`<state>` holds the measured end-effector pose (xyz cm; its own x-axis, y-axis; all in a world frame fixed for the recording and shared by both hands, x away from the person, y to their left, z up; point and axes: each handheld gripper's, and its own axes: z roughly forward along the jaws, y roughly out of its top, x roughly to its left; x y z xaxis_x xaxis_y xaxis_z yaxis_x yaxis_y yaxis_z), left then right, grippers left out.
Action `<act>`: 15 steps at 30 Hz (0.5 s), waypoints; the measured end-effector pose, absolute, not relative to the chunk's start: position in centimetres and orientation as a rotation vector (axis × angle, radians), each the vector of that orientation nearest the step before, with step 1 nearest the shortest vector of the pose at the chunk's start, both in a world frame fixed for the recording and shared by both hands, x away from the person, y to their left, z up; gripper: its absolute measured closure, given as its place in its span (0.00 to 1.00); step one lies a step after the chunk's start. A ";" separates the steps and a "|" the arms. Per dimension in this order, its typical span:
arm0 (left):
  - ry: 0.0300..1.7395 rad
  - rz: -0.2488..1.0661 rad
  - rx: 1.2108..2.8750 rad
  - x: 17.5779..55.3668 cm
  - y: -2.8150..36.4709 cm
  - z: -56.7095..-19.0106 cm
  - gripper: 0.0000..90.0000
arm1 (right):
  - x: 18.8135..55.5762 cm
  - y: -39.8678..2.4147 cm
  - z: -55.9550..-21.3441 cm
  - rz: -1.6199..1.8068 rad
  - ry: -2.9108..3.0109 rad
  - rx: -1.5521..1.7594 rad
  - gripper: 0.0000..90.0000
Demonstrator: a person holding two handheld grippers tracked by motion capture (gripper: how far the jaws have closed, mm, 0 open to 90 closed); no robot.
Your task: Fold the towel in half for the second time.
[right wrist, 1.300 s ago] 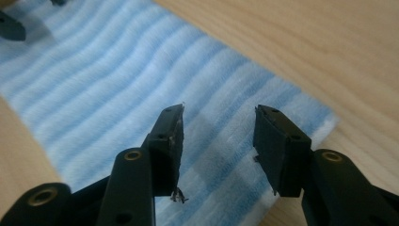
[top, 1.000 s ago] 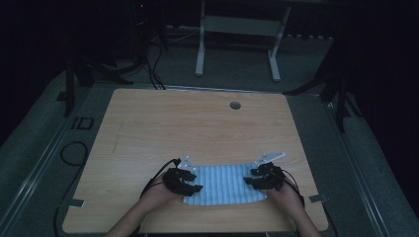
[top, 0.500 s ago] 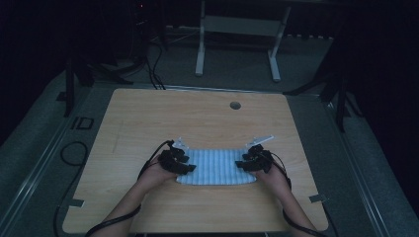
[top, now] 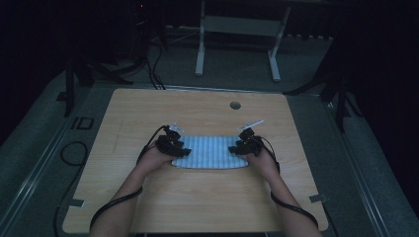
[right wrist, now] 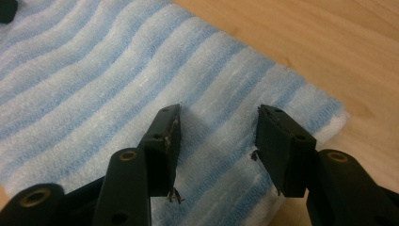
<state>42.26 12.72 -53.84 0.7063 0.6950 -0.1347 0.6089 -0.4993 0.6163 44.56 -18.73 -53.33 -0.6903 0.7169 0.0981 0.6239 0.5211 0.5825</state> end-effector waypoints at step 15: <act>1.007 0.156 2.198 42.4 13.0 -53.5 0.47 | 45.3 -17.9 -53.1 0.895 2.629 1.153 0.42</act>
